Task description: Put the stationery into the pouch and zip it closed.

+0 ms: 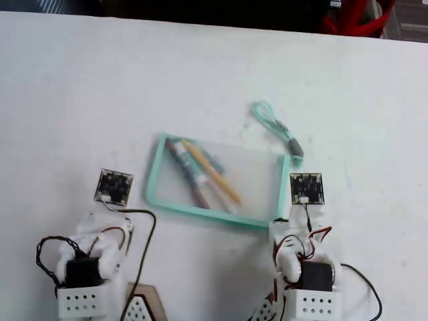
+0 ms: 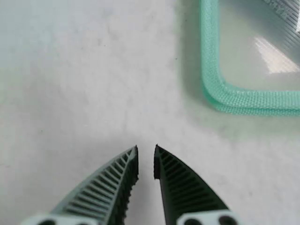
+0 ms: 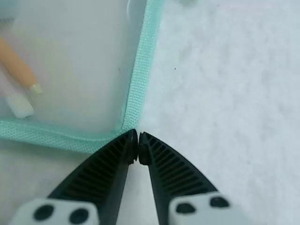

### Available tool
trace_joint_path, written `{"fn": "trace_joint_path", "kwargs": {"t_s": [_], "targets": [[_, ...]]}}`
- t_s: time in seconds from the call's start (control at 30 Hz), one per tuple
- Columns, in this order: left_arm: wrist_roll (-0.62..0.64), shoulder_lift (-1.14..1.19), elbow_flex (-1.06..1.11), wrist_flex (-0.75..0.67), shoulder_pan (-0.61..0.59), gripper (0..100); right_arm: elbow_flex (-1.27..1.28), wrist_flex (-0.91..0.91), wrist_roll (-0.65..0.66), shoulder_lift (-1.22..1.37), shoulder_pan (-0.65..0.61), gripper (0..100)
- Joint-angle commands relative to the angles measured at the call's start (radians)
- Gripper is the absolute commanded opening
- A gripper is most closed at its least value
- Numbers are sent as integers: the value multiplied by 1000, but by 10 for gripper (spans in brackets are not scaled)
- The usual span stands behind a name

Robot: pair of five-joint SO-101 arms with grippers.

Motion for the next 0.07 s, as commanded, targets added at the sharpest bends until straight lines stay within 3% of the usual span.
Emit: {"fn": "trace_joint_path", "kwargs": {"t_s": [0.0, 0.03], "targets": [[11, 1, 0, -3, 10, 72, 9, 7, 2, -4, 2, 18], [11, 1, 0, -3, 10, 72, 9, 7, 2, -4, 2, 18]]}}
